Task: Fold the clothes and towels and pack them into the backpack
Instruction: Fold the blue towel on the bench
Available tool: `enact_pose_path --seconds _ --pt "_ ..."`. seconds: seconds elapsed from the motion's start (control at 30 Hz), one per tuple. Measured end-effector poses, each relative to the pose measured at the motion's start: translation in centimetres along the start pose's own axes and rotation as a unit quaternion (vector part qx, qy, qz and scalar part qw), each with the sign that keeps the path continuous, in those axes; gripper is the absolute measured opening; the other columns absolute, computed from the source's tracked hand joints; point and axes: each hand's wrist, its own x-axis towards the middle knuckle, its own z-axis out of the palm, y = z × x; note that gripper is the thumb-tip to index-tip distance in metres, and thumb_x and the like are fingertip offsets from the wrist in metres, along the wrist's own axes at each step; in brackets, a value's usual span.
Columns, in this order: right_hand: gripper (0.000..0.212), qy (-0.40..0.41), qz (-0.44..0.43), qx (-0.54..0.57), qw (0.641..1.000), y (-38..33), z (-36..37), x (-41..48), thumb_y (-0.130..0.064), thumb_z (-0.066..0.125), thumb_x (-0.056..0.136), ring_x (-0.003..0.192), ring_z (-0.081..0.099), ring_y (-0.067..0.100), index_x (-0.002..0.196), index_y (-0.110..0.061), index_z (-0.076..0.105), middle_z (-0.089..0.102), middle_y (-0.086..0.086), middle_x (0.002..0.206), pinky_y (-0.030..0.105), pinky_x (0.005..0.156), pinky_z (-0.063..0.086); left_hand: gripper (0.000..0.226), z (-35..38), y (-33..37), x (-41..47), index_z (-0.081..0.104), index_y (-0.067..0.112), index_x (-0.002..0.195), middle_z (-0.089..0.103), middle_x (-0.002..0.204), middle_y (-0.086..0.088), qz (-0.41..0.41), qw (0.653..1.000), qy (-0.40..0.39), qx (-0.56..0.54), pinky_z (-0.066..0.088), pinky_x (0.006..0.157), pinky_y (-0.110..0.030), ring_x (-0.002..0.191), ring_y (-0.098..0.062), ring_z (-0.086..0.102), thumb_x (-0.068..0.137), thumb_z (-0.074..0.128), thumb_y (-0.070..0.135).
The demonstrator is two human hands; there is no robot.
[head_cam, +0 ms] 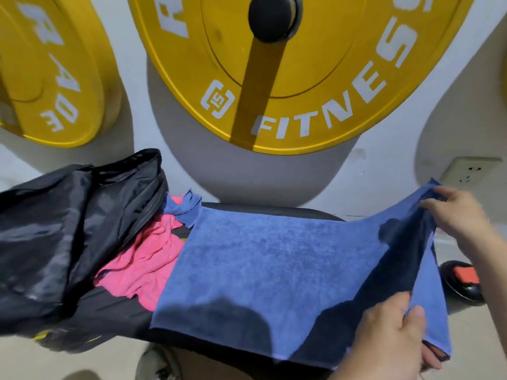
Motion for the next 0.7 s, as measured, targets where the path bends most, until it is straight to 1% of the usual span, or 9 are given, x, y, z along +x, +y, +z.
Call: enact_pose_path --seconds 0.07,0.13,0.23,0.3,0.43,0.5,0.57,0.63,0.7 --pt "0.031 -0.035 -0.034 0.022 0.999 -2.4 1.9 0.0 0.002 0.053 0.087 0.084 0.056 0.038 0.115 0.015 0.055 0.058 0.032 0.101 0.054 0.084 0.05 0.025 -3.4 0.8 -1.0 0.055 0.032 0.107 0.064 0.091 0.004 0.017 0.999 0.027 0.007 0.049 0.094 -0.036 0.095 -0.02 0.065 0.092 0.04 0.045" --pt "0.028 -0.077 -0.067 0.022 0.994 -4.7 4.9 -0.2 -0.003 0.057 0.086 0.089 0.059 0.041 0.11 0.009 0.058 0.06 0.03 0.105 0.06 0.088 0.05 0.026 -7.2 1.1 -2.5 0.06 0.029 0.105 0.068 0.087 -0.002 0.033 0.999 0.039 -0.005 0.052 0.086 -0.033 0.082 -0.017 0.066 0.094 0.04 0.041" --pt "0.017 -0.15 -0.119 0.023 0.981 -7.9 10.3 -1.6 -0.005 0.055 0.088 0.076 0.054 0.032 0.104 -0.005 0.062 0.057 0.017 0.085 0.041 0.072 0.049 0.026 -13.0 0.3 -4.7 0.063 0.03 0.091 0.065 0.067 0.005 0.04 0.994 0.092 -0.045 0.048 0.061 -0.021 0.057 -0.009 0.059 0.101 0.04 0.024" --pt "0.009 -0.18 -0.164 0.021 0.97 -9.9 14.6 -2.9 -0.005 0.052 0.087 0.068 0.048 0.028 0.091 -0.006 0.06 0.052 0.014 0.075 0.039 0.064 0.043 0.03 -17.0 -1.0 -6.2 0.061 0.036 0.086 0.063 0.057 0.008 0.027 0.987 0.149 -0.053 0.045 0.058 -0.019 0.052 -0.006 0.058 0.101 0.041 0.019" --pt "0.014 -0.248 -0.218 0.0 0.944 -12.5 22.6 -5.9 -0.006 0.042 0.079 0.059 0.047 0.031 0.072 0.004 0.049 0.048 0.019 0.067 0.039 0.057 0.043 0.023 -22.9 -5.5 -8.7 0.062 0.022 0.087 0.064 0.054 -0.001 -0.008 0.96 0.271 -0.069 0.046 0.06 -0.028 0.054 -0.015 0.06 0.1 0.044 0.016" --pt "0.016 -0.292 -0.239 -0.01 0.926 -13.6 26.6 -7.6 0.0 0.04 0.079 0.068 0.048 0.022 0.064 -0.003 0.041 0.043 0.011 0.075 0.032 0.063 0.043 0.02 -25.3 -8.4 -9.5 0.063 0.022 0.097 0.065 0.057 -0.004 -0.044 0.94 0.326 -0.091 0.046 0.061 -0.032 0.052 -0.017 0.058 0.099 0.044 0.015" --pt "0.025 -0.325 -0.257 -0.024 0.91 -13.9 29.9 -8.7 0.005 0.04 0.079 0.085 0.052 0.021 0.06 -0.011 0.038 0.039 0.004 0.081 0.033 0.072 0.047 0.023 -27.0 -11.1 -10.1 0.064 0.023 0.103 0.064 0.058 -0.007 -0.068 0.929 0.357 -0.077 0.045 0.054 -0.027 0.049 -0.017 0.057 0.099 0.044 0.012" --pt "0.021 -0.359 -0.269 -0.059 0.892 -13.9 32.5 -9.5 0.006 0.039 0.076 0.08 0.046 0.024 0.063 -0.01 0.044 0.035 0.0 0.074 0.028 0.061 0.041 0.026 -28.2 -13.0 -10.6 0.066 0.026 0.098 0.063 0.056 -0.01 -0.081 0.924 0.371 -0.052 0.041 0.051 -0.028 0.047 -0.018 0.056 0.098 0.045 0.011" --pt "0.03 -0.383 -0.312 -0.114 0.862 -13.6 34.2 -10.0 0.007 0.037 0.075 0.076 0.037 0.022 0.062 -0.02 0.041 0.035 -0.002 0.071 0.024 0.053 0.03 0.025 -28.8 -14.6 -10.9 0.067 0.025 0.087 0.059 0.051 -0.006 -0.099 0.915 0.39 -0.018 0.037 0.051 -0.029 0.045 -0.017 0.052 0.096 0.048 0.013"
